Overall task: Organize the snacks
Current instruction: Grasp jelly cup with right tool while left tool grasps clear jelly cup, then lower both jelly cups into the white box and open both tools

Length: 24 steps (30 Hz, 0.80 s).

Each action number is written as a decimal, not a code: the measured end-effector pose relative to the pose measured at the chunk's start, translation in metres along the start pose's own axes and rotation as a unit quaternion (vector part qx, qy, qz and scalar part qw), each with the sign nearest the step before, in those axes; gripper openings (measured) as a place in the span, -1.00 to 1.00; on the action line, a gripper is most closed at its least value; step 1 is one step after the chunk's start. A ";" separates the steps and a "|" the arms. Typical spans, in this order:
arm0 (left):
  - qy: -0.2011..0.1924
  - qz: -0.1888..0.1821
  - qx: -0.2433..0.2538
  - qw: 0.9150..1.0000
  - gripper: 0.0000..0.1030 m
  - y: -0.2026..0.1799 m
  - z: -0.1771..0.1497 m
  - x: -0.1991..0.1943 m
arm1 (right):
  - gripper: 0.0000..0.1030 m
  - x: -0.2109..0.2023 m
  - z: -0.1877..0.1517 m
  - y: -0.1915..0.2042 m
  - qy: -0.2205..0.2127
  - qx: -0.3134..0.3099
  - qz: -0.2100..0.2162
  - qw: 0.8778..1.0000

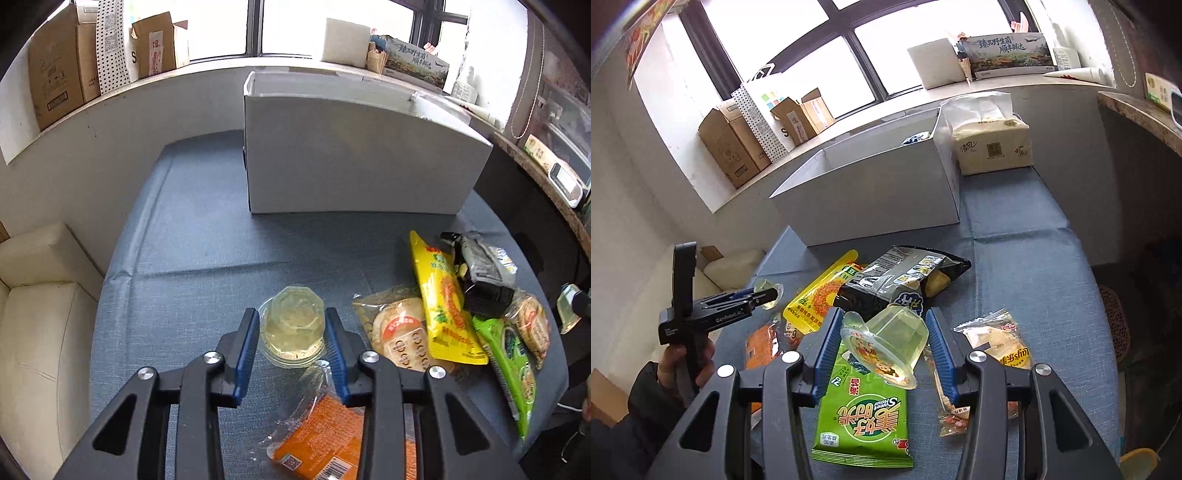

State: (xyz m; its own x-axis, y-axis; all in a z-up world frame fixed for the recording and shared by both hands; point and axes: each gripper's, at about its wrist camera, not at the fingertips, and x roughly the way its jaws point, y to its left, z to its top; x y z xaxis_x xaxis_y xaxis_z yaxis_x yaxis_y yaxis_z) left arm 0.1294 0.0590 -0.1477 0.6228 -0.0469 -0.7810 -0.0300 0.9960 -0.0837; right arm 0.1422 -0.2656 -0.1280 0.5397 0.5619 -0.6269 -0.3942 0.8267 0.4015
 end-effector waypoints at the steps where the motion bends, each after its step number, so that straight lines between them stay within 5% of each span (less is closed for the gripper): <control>1: -0.008 -0.004 0.002 1.000 -0.24 -0.002 0.004 -0.008 | -0.01 0.001 0.001 0.004 0.001 -0.004 0.003 1.000; 7: -0.049 -0.026 0.012 0.998 -0.24 -0.013 0.047 -0.047 | -0.01 0.010 0.035 0.031 -0.013 -0.034 0.027 0.999; 14: -0.091 -0.021 0.039 0.995 -0.24 -0.030 0.128 -0.067 | -0.01 0.032 0.121 0.049 -0.032 -0.042 0.039 0.998; 24: -0.071 0.000 0.036 0.997 -0.24 -0.028 0.222 -0.002 | -0.01 0.108 0.219 0.029 -0.006 0.006 0.017 1.000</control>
State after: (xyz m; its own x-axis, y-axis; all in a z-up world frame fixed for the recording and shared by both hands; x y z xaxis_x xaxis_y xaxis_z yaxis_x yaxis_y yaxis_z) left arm 0.3021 0.0481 -0.0066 0.7270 -0.0416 -0.6854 0.0242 0.9991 -0.0349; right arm 0.3522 -0.1749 -0.0375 0.5345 0.5907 -0.6045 -0.4040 0.8068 0.4312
